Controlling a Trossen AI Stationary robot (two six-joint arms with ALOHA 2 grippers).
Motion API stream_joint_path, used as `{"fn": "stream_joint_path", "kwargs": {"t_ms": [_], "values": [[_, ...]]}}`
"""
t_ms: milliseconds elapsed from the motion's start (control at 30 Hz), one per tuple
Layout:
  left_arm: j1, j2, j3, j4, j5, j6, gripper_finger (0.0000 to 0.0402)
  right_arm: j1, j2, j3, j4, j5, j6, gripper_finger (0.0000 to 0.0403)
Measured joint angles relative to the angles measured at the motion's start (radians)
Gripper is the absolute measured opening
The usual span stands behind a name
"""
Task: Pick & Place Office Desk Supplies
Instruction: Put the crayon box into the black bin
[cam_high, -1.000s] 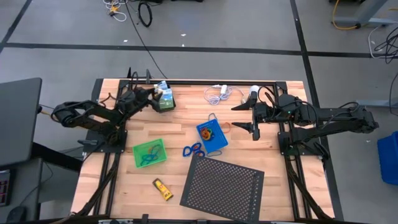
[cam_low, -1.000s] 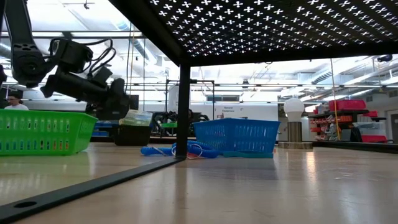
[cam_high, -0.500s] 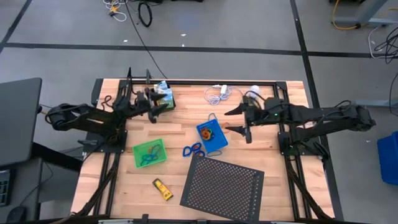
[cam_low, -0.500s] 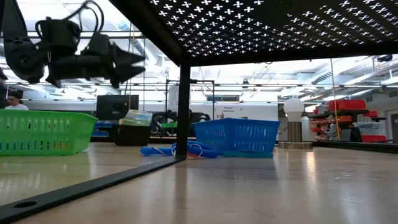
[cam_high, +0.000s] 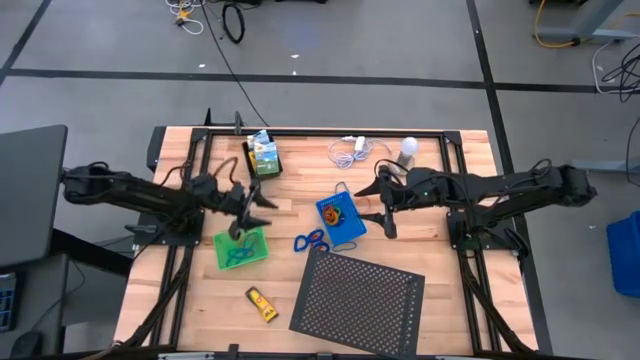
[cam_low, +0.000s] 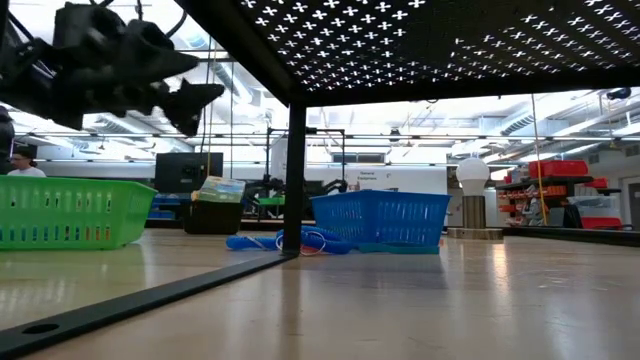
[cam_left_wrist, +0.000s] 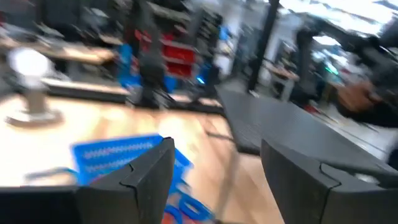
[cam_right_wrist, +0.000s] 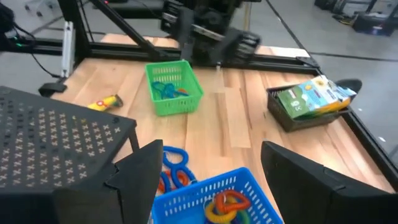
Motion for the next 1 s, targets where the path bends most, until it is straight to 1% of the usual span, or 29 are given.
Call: {"fn": "stream_joint_path", "kwargs": {"t_ms": [67,167,233,300,400,500,567,633,700,800,867,1000], "values": [[-0.070,-0.028,0.000,-0.086,-0.047,-0.002,0.0238,0.015,0.000,0.005,-0.022,0.031,0.000,0.0279],[-0.183,-0.064,0.000,-0.226,-0.153,-0.008,0.0229,0.042,0.000,0.024,-0.067,0.079,-0.009,0.0279],[-0.264,-0.085,0.009,-0.324,-0.248,-0.008,0.0223,0.064,0.000,0.030,-0.075,0.097,-0.025,0.0279],[-0.344,-0.102,0.049,-0.461,-0.366,0.007,0.0217,0.083,0.000,0.038,-0.074,0.099,-0.040,0.0279],[-0.468,-0.116,0.167,-0.719,-0.571,0.059,0.0215,0.108,0.000,0.045,-0.049,0.100,-0.049,0.0279],[-0.595,-0.106,0.327,-1.021,-0.767,0.078,0.0215,0.130,0.000,0.045,-0.048,0.102,-0.045,0.0279],[-0.681,-0.084,0.434,-1.207,-0.874,0.050,0.0215,0.155,0.000,0.045,-0.049,0.120,-0.043,0.0279],[-0.759,-0.058,0.526,-1.377,-0.950,-0.006,0.0215,0.188,0.000,0.045,-0.055,0.140,-0.049,0.0279],[-0.820,-0.022,0.599,-1.504,-0.993,-0.081,0.0215,0.218,0.000,0.045,-0.063,0.175,-0.060,0.0279],[-0.878,0.055,0.655,-1.624,-0.983,-0.177,0.0215,0.258,0.000,0.045,-0.090,0.231,-0.068,0.0279],[-0.902,0.114,0.666,-1.646,-0.943,-0.211,0.0215,0.278,0.000,0.045,-0.106,0.265,-0.067,0.0279],[-0.932,0.247,0.669,-1.640,-0.830,-0.228,0.0215,0.301,0.000,0.045,-0.125,0.309,-0.056,0.0279]]}}
